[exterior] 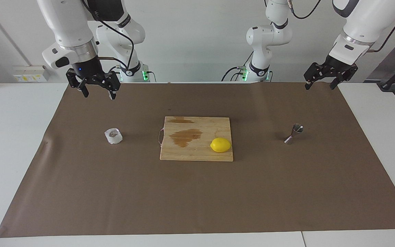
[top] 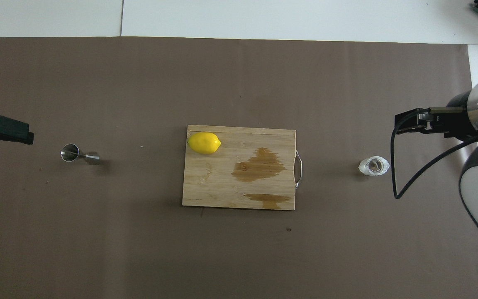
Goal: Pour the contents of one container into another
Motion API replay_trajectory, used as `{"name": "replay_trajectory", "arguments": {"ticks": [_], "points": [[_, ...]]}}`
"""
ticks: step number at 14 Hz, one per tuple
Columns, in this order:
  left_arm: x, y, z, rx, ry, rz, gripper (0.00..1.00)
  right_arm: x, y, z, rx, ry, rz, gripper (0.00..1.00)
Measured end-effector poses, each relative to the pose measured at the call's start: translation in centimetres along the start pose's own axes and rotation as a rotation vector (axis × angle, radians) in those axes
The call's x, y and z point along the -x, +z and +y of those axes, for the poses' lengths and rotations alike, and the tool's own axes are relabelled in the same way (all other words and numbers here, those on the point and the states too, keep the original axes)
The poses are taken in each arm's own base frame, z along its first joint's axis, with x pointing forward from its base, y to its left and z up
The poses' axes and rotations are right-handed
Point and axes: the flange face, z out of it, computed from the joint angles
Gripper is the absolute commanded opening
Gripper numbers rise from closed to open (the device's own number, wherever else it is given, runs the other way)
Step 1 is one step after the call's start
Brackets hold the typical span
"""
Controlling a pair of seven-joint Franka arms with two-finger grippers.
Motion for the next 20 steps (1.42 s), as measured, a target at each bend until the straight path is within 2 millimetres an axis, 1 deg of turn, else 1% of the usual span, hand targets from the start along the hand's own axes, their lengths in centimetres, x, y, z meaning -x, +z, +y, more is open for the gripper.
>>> {"name": "replay_trajectory", "arguments": {"ticks": [15, 20], "points": [[0.19, 0.03, -0.06, 0.000, -0.001, -0.002, 1.00, 0.00, 0.00, 0.00, 0.000, 0.000, 0.000, 1.00], [0.28, 0.30, 0.56, -0.001, -0.014, -0.010, 1.00, 0.00, 0.00, 0.00, 0.000, 0.000, 0.000, 1.00]]}}
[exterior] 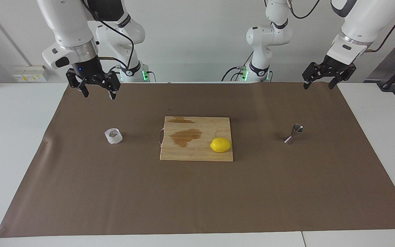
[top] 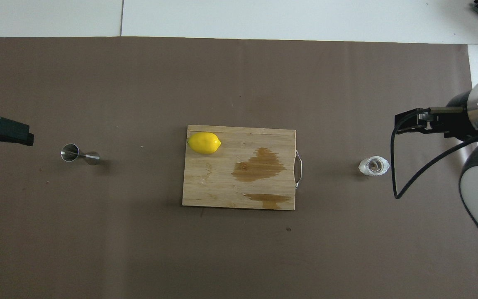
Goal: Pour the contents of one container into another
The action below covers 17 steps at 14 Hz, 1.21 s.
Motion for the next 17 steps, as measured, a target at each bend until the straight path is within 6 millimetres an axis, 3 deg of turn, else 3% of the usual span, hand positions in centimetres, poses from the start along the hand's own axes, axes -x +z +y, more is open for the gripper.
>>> {"name": "replay_trajectory", "arguments": {"ticks": [5, 9, 14, 17], "points": [[1.6, 2.6, 0.7, 0.047, -0.219, -0.075, 1.00, 0.0, 0.0, 0.0, 0.000, 0.000, 0.000, 1.00], [2.4, 6.4, -2.0, 0.119, -0.308, -0.166, 1.00, 0.0, 0.0, 0.0, 0.000, 0.000, 0.000, 1.00], [0.4, 11.3, -3.1, 0.239, -0.379, -0.286, 1.00, 0.0, 0.0, 0.0, 0.000, 0.000, 0.000, 1.00], [-0.4, 13.6, -5.4, 0.333, -0.463, -0.369, 1.00, 0.0, 0.0, 0.0, 0.000, 0.000, 0.000, 1.00]]}}
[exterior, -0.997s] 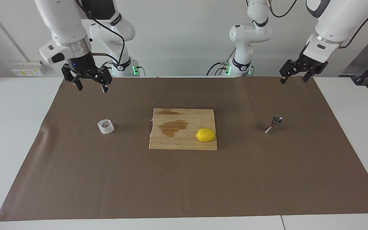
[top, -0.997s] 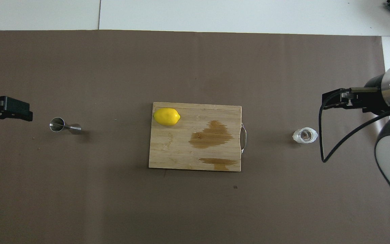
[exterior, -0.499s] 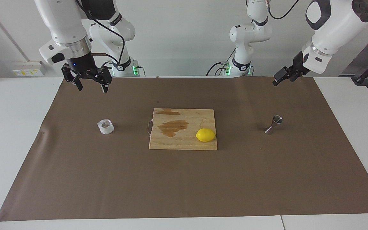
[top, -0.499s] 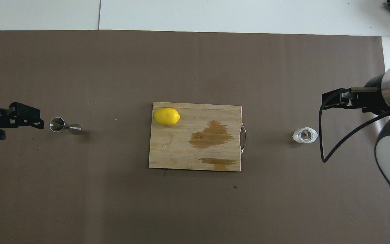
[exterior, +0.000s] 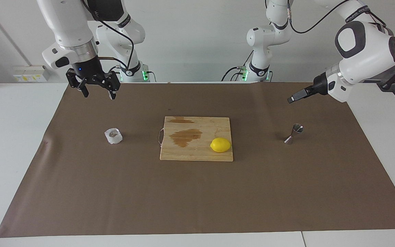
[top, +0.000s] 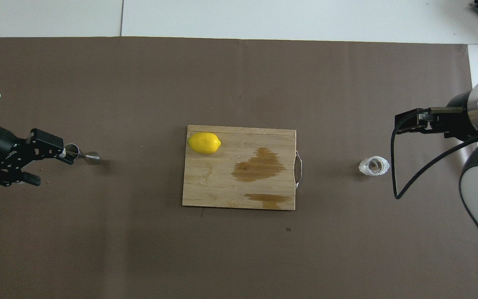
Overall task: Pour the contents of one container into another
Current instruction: 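Reach the open left gripper toward the small metal cup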
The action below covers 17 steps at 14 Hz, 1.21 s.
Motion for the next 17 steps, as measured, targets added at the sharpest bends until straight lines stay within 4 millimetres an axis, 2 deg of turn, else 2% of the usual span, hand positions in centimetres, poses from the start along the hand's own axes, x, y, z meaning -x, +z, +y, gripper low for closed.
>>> {"name": "replay_trajectory", "arguments": {"ticks": [2, 5, 8, 12, 17], "points": [[-1.1, 0.2, -1.5, 0.044, -0.059, -0.037, 1.00, 0.0, 0.0, 0.0, 0.000, 0.000, 0.000, 1.00], [-2.4, 0.9, -2.8, 0.102, -0.129, -0.089, 1.00, 0.0, 0.0, 0.0, 0.000, 0.000, 0.000, 1.00], [-4.5, 2.6, -4.6, 0.158, -0.199, -0.166, 1.00, 0.0, 0.0, 0.0, 0.000, 0.000, 0.000, 1.00], [-7.5, 5.0, -5.8, 0.239, -0.264, -0.246, 1.00, 0.0, 0.0, 0.0, 0.000, 0.000, 0.000, 1.00], [-10.7, 6.7, -7.8, 0.327, -0.366, -0.312, 1.00, 0.0, 0.0, 0.0, 0.000, 0.000, 0.000, 1.00]]}}
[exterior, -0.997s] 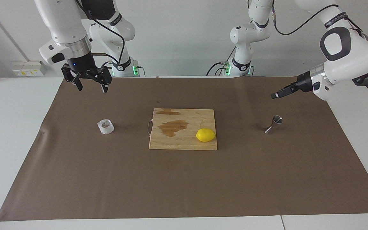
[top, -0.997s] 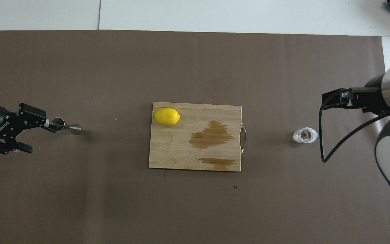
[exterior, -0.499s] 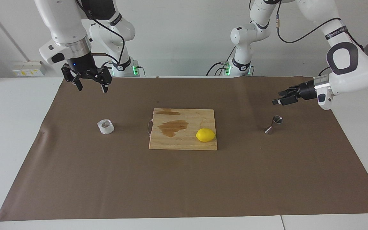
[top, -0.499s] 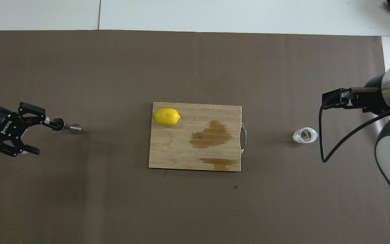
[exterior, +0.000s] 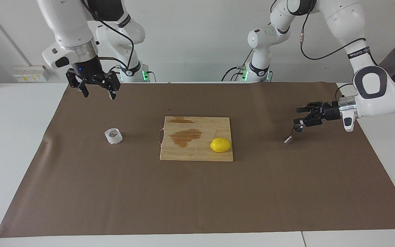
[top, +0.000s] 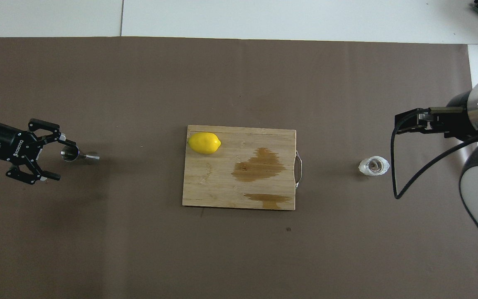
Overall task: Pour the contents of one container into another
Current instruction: 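Reach the open left gripper toward the small metal cup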
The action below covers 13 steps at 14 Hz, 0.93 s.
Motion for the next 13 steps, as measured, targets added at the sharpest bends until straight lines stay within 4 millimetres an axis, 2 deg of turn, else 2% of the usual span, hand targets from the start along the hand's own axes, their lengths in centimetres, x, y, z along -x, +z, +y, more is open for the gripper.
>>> {"name": "replay_trajectory", "arguments": {"ticks": [4, 9, 13], "points": [[-2.6, -0.1, -1.4, 0.088, -0.103, -0.016, 1.00, 0.0, 0.0, 0.0, 0.000, 0.000, 0.000, 1.00], [-3.9, 0.7, -2.0, 0.149, -0.175, -0.035, 1.00, 0.0, 0.0, 0.0, 0.000, 0.000, 0.000, 1.00], [-6.4, 0.7, -3.8, 0.179, -0.227, -0.062, 1.00, 0.0, 0.0, 0.0, 0.000, 0.000, 0.000, 1.00]]}}
